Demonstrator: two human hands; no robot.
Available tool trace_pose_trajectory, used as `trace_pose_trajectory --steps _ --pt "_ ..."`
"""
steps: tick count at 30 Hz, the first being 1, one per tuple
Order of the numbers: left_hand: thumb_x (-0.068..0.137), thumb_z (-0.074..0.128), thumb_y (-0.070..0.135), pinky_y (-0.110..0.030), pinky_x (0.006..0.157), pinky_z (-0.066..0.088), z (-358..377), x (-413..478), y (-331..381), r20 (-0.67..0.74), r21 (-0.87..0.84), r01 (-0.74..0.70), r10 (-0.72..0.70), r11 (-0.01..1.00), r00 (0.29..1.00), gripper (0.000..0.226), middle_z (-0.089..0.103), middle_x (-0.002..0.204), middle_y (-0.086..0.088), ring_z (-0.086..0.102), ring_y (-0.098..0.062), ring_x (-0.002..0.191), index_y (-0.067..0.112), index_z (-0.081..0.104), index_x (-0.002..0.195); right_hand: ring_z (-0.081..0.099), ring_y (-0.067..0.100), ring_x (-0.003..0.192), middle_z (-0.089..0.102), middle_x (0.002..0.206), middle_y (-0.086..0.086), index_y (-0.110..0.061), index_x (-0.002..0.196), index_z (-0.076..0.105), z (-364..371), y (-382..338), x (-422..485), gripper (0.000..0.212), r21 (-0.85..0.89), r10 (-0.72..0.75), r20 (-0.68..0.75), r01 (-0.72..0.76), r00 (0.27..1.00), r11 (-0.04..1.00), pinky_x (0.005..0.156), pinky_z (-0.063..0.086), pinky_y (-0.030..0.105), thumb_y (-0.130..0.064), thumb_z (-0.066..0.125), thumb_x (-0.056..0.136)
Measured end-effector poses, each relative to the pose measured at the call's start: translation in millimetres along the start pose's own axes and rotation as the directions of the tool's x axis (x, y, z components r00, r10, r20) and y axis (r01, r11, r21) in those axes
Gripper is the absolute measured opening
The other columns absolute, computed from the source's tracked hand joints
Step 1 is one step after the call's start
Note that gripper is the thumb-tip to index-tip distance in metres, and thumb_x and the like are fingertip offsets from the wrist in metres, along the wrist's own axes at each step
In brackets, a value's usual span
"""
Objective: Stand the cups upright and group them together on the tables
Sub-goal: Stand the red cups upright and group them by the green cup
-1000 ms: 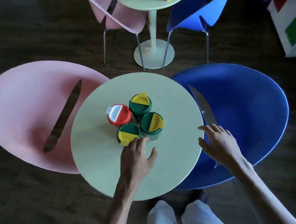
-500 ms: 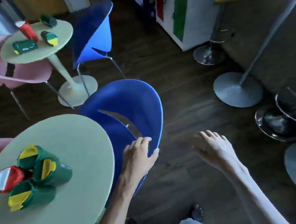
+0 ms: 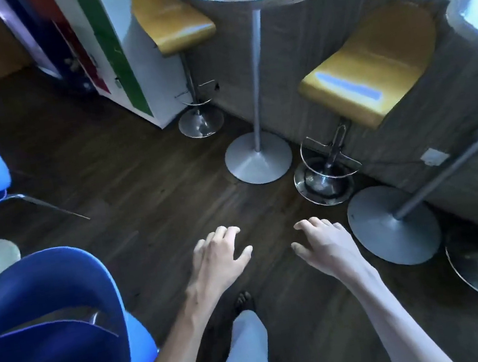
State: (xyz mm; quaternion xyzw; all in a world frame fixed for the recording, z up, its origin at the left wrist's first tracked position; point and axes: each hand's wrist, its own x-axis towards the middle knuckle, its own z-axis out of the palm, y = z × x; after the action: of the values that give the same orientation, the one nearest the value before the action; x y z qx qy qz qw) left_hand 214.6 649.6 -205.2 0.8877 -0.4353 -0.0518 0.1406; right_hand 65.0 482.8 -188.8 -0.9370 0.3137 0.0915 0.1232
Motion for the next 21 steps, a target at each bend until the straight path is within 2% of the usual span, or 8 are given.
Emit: trace_pose_trajectory --steps 4,8,12,16,21 --pt "0.086 0.051 0.052 -0.034 0.087 0.043 7.0 76.1 0.1 0.017 0.013 -0.081 0.080 0.997 0.997 0.048 0.062 0.116 0.005 0.060 -0.017 0.105 0.022 0.055 0.123 0.045 0.017 0.124 0.052 0.127 -0.005 -0.028 0.131 0.043 -18.0 20.5 60.6 0.047 -0.012 0.031 0.017 -0.031 0.999 0.999 0.099 0.034 0.033 -0.051 0.043 0.090" --pt "0.085 0.053 0.052 -0.034 0.086 0.045 -6.7 174.0 -8.3 0.003 0.024 -0.145 0.145 0.989 0.989 0.047 0.062 0.115 0.005 0.060 -0.017 0.104 0.022 0.056 0.122 0.047 0.017 0.122 0.053 0.126 -0.006 -0.028 0.129 0.044 -56.3 31.5 141.9 0.048 -0.019 0.066 -0.033 -0.067 0.997 0.998 0.098 0.034 0.033 -0.053 0.044 0.089" --pt "0.078 0.060 0.051 -0.033 0.072 0.050 -40.6 275.6 -18.5 -0.128 0.084 -0.217 0.227 0.973 0.965 0.044 0.067 0.099 0.006 0.066 -0.017 0.086 0.021 0.064 0.110 0.049 0.018 0.119 0.054 0.122 -0.005 -0.029 0.126 0.045 -113.4 29.8 225.8 0.047 -0.056 0.078 -0.126 -0.086 0.989 0.995 0.095 0.035 0.034 -0.056 0.043 0.087" --pt "0.079 0.053 0.055 -0.034 0.076 0.051 -87.1 373.9 -17.8 -0.244 0.125 -0.288 0.311 0.950 0.919 0.048 0.066 0.102 0.006 0.065 -0.016 0.091 0.022 0.062 0.112 0.048 0.017 0.122 0.053 0.124 -0.006 -0.031 0.130 0.043 -189.9 25.2 300.6 0.048 -0.008 0.063 -0.250 -0.067 0.966 0.998 0.098 0.034 0.033 -0.055 0.044 0.088" --pt "0.080 0.043 0.058 -0.034 0.080 0.051 -148.7 485.8 -9.1 -0.379 0.140 -0.320 0.350 0.937 0.857 0.053 0.067 0.106 0.006 0.064 -0.016 0.096 0.023 0.061 0.114 0.048 0.014 0.122 0.053 0.129 -0.009 -0.030 0.131 0.044 -287.8 22.2 387.1 0.049 0.029 0.006 -0.450 0.008 0.893 1.000 0.100 0.032 0.030 -0.054 0.046 0.088"
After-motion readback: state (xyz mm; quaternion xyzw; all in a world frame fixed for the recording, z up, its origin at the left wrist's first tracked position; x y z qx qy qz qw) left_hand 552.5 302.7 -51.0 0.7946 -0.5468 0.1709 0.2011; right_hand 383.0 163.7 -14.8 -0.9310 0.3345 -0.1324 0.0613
